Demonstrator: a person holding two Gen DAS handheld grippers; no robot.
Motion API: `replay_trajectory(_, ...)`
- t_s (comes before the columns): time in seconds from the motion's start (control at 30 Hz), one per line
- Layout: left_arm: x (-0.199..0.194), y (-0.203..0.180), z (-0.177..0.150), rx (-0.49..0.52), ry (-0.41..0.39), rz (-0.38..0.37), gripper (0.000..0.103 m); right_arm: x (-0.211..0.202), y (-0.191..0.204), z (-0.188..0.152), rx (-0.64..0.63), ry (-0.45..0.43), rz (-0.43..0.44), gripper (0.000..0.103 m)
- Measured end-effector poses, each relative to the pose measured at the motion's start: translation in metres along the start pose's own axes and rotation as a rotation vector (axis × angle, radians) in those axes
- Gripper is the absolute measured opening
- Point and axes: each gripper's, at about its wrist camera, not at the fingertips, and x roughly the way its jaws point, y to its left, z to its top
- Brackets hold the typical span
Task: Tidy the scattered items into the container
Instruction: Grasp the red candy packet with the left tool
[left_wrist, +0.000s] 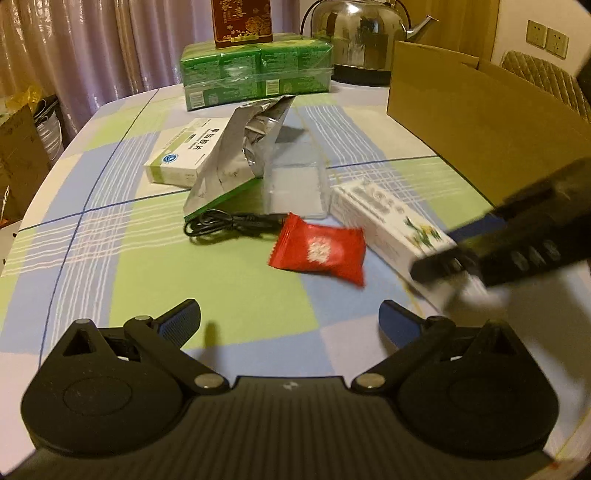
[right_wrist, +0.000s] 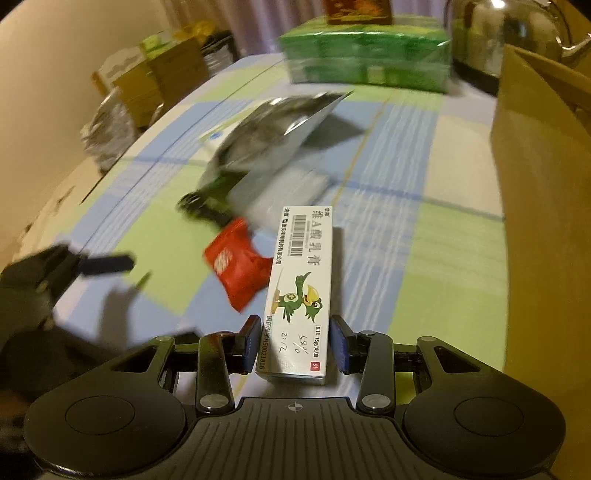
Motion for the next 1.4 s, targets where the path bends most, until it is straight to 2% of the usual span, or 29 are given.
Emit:
replay_trajectory(0.07,-0.004,0.001,-0.003,0.004,-0.005,-0.005,0.101,-0.005,0.007,-0.01,-0.019,0.015,0.034,0.037)
replay_trajectory(0.13,-0.007,0.002,-0.003,0.021,-0.01,-0.013,0.101,-0.01,0.008,-0.017,-0.007,0.01,0.032,0.037)
replay_trajectory(0.23,-0.004,0.0,0.003,0.032,-0.011,-0.026,0.101,-0.016,0.001,-0.022,0.042,-0.029,-0.035,0.036)
replay_trajectory(0.37,0.01,0.0,0.018,-0.034,-0.019,-0.043,0.099,-0.018,-0.004,-0.023,0.056,-0.07,-0.11,0.036)
replay_trajectory(0.5,0.03,-0.003,0.028,-0.103,-0.002,-0.053,0.079,-0.017,-0.009,-0.024,0.058,-0.105,-0.144,0.036)
replay_trajectory(0.57,0.039,-0.007,0.031,-0.101,0.018,-0.041,0.073,-0.016,-0.01,-0.023,0.058,-0.118,-0.149,0.036)
replay_trajectory(0.6,0.041,-0.009,0.031,-0.091,0.016,-0.028,0.066,-0.016,-0.01,-0.024,0.058,-0.124,-0.152,0.036)
replay_trajectory(0.63,0.041,-0.01,0.031,-0.083,0.014,-0.02,0.065,-0.015,-0.011,-0.024,0.059,-0.127,-0.153,0.036)
replay_trajectory(0.67,0.04,-0.01,0.031,-0.082,0.009,-0.018,0.056,-0.015,-0.012,-0.024,0.062,-0.128,-0.15,0.036)
replay_trajectory(0.73,0.037,-0.008,0.029,-0.091,0.002,-0.028,0.049,-0.013,-0.014,-0.025,0.064,-0.129,-0.146,0.036)
replay_trajectory(0.8,0.032,-0.008,0.025,-0.075,0.004,-0.037,0.038,-0.012,-0.014,-0.025,0.063,-0.127,-0.145,0.037)
replay_trajectory(0.87,0.025,-0.01,0.02,-0.054,0.007,-0.059,0.038,-0.012,-0.013,-0.026,0.065,-0.127,-0.144,0.039)
replay_trajectory(0.93,0.018,-0.011,0.013,-0.034,0.012,-0.071,0.038,-0.012,-0.012,-0.026,0.063,-0.127,-0.142,0.045)
replay_trajectory(1.0,0.012,-0.011,0.007,-0.023,0.016,-0.066,0.038,-0.012,-0.012,-0.026,0.059,-0.132,-0.149,0.06)
replay_trajectory(1.27,0.013,0.002,0.011,-0.11,-0.005,-0.048,0.039,-0.012,-0.01,-0.025,0.067,-0.138,-0.149,0.061)
replay_trajectory(1.4,0.016,0.002,0.013,-0.114,0.006,-0.051,0.048,-0.011,-0.01,-0.023,0.071,-0.146,-0.15,0.061)
